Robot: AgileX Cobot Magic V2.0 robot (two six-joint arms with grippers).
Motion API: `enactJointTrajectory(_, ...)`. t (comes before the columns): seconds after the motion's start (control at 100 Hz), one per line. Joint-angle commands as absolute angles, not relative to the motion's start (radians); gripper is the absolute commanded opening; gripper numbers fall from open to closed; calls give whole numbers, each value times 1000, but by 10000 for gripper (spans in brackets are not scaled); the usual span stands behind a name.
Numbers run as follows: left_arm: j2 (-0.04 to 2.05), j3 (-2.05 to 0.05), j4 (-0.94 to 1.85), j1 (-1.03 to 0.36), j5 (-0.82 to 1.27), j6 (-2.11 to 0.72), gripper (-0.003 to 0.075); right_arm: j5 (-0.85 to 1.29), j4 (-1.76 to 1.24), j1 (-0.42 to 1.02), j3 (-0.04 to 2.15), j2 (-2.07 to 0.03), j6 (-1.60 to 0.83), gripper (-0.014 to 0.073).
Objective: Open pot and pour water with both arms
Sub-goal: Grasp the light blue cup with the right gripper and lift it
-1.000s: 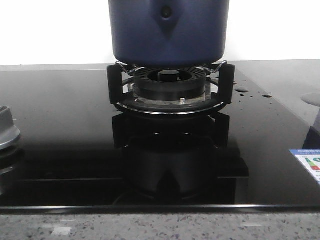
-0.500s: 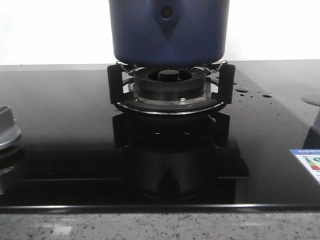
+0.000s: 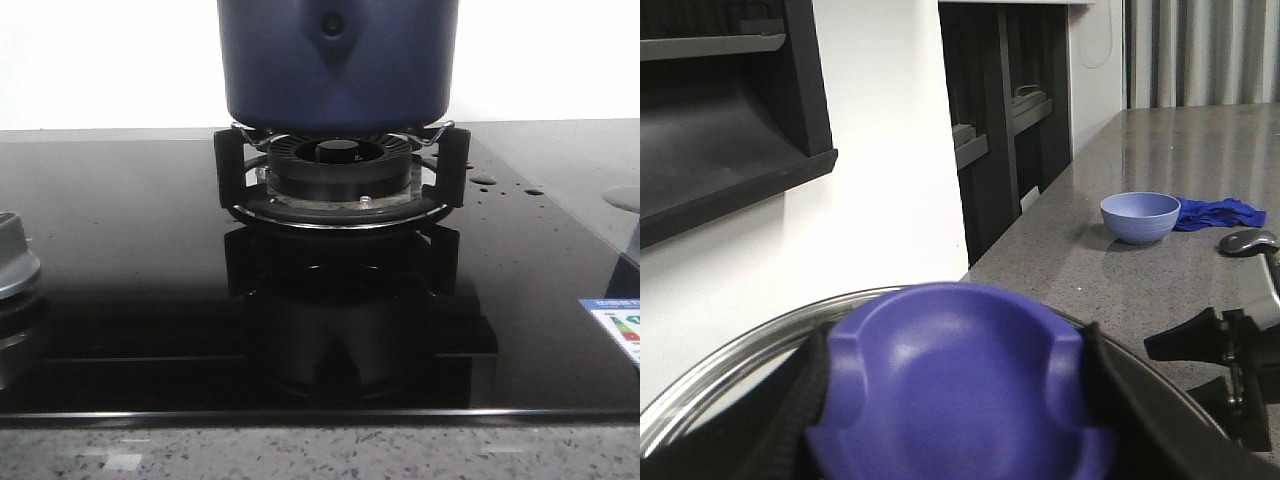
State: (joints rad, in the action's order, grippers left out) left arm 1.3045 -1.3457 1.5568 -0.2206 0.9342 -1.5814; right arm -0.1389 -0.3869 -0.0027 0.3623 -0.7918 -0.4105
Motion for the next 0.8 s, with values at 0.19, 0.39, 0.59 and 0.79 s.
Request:
enactJointTrajectory(0.19,1275,-1377,1648,-219,926,-1570,230,-418,-389,33,387,-962,-358,606)
enactJointTrajectory(0.39,1275,-1377,1648,-219,926,-1570,230,-518,-389,33,392,-1062,-305,606)
enactJointTrajectory(0.59,1275,-1377,1648,-219,926,-1570,230,-597,-386,44,394,-1134,-277,603)
enactJointTrajectory(0.79,1275,-1377,1648,-219,927,-1570,230,-648,-382,44,394,-1178,-267,465)
